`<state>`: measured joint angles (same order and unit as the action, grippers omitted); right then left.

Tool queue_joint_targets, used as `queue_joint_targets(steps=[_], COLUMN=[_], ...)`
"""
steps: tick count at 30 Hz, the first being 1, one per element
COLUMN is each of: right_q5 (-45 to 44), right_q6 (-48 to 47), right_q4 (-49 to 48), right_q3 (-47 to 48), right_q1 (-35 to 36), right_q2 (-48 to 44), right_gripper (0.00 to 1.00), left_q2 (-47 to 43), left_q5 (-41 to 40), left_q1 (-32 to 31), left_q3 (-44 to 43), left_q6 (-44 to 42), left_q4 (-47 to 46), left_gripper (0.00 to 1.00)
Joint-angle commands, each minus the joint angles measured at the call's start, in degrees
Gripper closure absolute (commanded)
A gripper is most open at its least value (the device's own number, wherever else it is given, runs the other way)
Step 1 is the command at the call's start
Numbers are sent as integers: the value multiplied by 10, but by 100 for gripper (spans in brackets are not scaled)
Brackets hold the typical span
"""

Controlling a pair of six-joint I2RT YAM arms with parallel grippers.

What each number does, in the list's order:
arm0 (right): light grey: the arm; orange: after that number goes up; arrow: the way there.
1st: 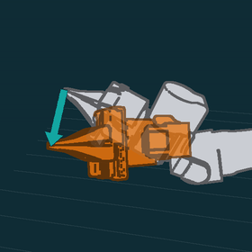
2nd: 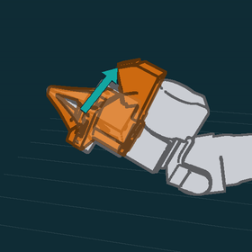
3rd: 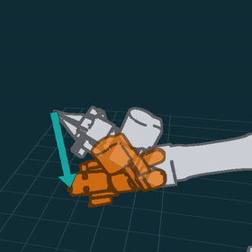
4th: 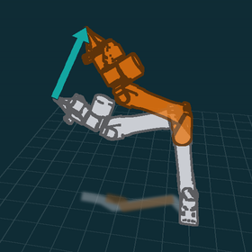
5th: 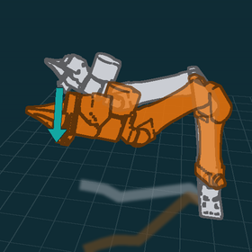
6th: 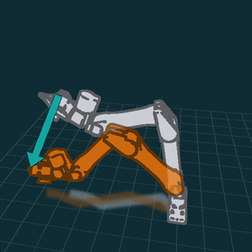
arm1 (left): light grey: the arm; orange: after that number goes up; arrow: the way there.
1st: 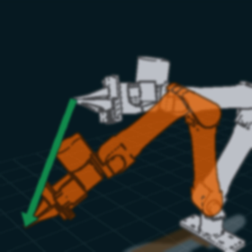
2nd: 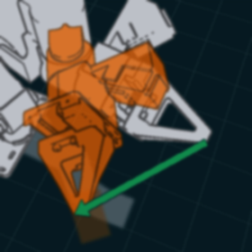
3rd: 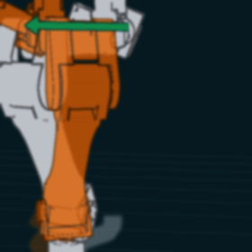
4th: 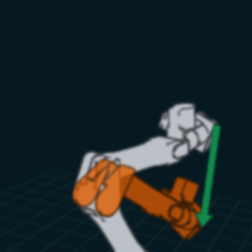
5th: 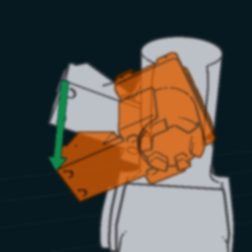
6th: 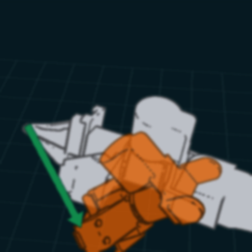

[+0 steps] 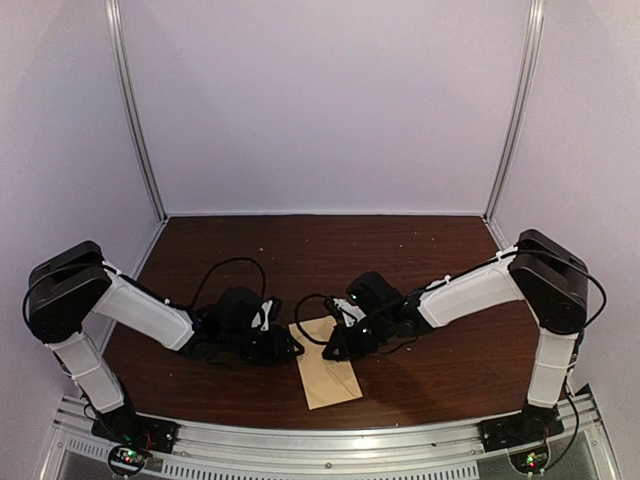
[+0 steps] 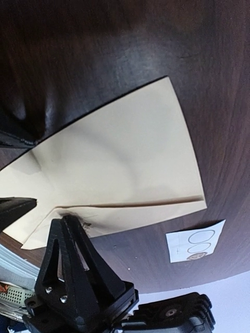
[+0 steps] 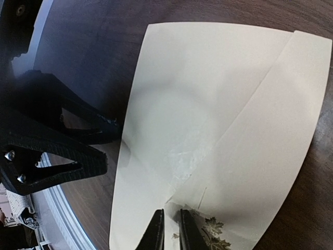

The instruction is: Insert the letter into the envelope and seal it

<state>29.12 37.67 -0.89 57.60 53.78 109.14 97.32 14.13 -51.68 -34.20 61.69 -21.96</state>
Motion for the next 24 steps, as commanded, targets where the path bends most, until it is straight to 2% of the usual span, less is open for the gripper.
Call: queue_joint_targets(steps=[1, 6, 12, 18, 24], right_q5=[-21, -60, -100, -95, -77], right_q6=[-21, -49, -63, -61, -64], right_q4=[43, 96, 121, 89, 54], right_q3=[10, 29, -9, -76, -107], right_q1=[5, -14, -73, -159, -223], right_q2=[-42, -100, -159, -187, -177], right_gripper=[86, 77, 66, 59, 59], left_q2=[-24, -7, 64, 144, 206], left_q5=[-27, -45, -30, 3, 38], left_q1=[11, 16, 17, 17, 17], left_q3=[-46, -156, -285, -384, -435], left_q6=[-55, -149, -219, -260, -264], left_q4=[47, 120, 154, 162, 139], left_gripper=[65, 65, 61, 57, 57])
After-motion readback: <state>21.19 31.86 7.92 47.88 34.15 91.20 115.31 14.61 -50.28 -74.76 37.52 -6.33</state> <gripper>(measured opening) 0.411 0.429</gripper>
